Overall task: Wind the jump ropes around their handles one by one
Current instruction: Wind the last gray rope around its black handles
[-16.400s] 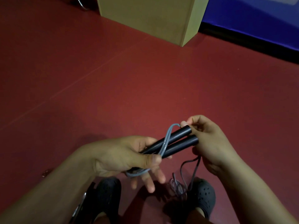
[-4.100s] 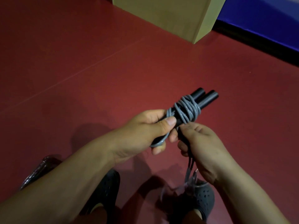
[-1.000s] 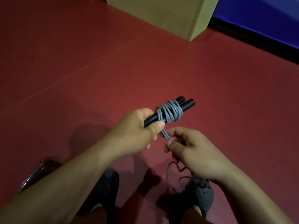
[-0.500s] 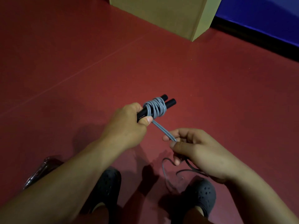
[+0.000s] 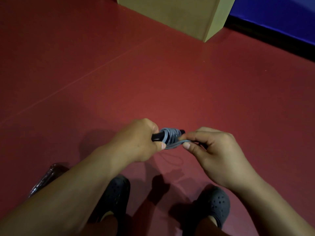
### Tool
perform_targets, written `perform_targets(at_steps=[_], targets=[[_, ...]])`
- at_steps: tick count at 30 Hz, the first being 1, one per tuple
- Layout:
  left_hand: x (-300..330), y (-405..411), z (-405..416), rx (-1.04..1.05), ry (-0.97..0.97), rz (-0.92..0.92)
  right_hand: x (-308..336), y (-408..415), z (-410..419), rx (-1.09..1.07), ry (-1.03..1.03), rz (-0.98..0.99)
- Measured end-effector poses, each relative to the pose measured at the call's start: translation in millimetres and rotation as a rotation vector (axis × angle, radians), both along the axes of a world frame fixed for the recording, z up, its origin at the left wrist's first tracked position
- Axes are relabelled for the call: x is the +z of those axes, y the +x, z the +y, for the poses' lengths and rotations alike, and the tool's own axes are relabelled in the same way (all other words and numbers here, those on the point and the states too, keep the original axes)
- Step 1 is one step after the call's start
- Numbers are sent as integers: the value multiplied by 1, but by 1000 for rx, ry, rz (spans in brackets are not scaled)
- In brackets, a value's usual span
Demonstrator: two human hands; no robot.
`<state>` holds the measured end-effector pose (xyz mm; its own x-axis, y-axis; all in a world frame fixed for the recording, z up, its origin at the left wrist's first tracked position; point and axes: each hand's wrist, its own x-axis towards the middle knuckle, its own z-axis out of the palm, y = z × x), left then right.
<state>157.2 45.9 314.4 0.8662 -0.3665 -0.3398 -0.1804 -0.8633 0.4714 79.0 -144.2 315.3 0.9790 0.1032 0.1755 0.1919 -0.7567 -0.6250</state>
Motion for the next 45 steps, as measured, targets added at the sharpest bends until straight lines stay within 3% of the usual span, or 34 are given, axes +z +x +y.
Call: perform_targets(at_steps=[4, 10, 12, 16, 23, 29, 33, 37, 45], targets=[[-1, -3, 0, -168, -26, 64, -3, 1, -5, -64, -70, -41], [6, -10, -2, -307, -125, 238, 3, 3, -8, -268, 68, 15], [13, -9, -1, -304, -216, 314, 7, 3, -10, -313, 187, 97], [31, -10, 3, -339, -428, 504, 20, 4, -22, -231, 633, 281], [38, -11, 6, -421, -559, 646, 16, 7, -32, -159, 929, 391], [39, -15, 8, -441, -667, 700, 13, 13, -18, -131, 912, 435], [39, -14, 7, -389, -814, 651, 5, 13, -4, -158, 1073, 364], [33, -14, 2, -280, -958, 571, 5, 10, 7, -168, 784, 204], [22, -12, -3, -151, -1007, 480, 8, 11, 24, -234, 848, 359]])
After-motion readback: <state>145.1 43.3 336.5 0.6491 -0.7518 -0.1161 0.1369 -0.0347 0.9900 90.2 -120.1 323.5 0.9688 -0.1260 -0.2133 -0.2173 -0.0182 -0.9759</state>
